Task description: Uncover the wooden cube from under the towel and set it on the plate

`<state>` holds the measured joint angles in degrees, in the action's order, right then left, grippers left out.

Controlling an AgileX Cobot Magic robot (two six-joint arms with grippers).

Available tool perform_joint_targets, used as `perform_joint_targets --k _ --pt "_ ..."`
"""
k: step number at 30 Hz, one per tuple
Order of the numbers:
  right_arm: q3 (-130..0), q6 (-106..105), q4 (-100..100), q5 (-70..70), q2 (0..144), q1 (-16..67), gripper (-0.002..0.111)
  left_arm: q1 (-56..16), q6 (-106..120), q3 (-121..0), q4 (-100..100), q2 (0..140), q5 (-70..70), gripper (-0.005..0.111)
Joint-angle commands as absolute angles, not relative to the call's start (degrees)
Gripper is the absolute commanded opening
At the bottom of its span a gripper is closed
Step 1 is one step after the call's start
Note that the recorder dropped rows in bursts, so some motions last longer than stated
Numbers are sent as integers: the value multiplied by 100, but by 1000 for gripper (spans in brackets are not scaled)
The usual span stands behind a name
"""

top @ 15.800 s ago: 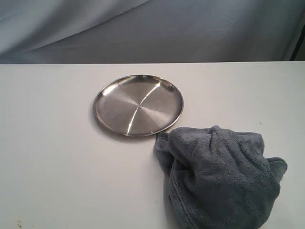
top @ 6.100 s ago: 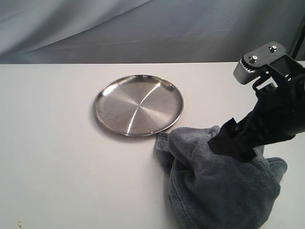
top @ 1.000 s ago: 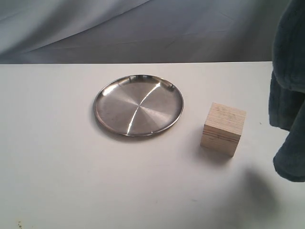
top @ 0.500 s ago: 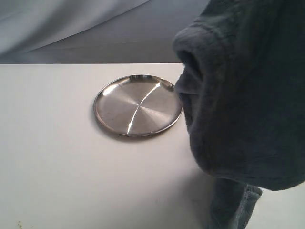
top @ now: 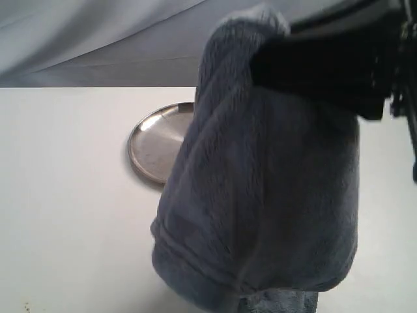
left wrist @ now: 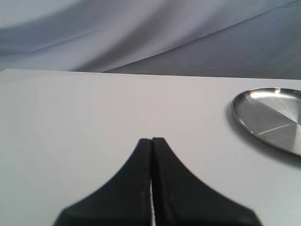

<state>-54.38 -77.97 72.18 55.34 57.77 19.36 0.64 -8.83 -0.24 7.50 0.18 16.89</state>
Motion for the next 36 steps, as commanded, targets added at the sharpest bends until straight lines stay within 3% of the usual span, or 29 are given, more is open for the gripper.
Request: perform_joint_targets --k 1,14,24,29,36 --pt "-5469 -7307 5948 5834 5918 1946 0 28 -884 0 747 0 1647 0" --pt "-4733 -6748 5265 5016 6882 2002 0 28 -884 0 747 0 1647 0" --pt "-4719 -6737 4440 3909 8002 3261 0 28 -884 0 747 0 1647 0" --pt "-4719 -6488 4287 3207 8639 3384 0 28 -884 0 747 0 1647 0" --pt "-4719 -6079 4295 3243 9756 3425 0 28 -884 0 747 0 1647 0"
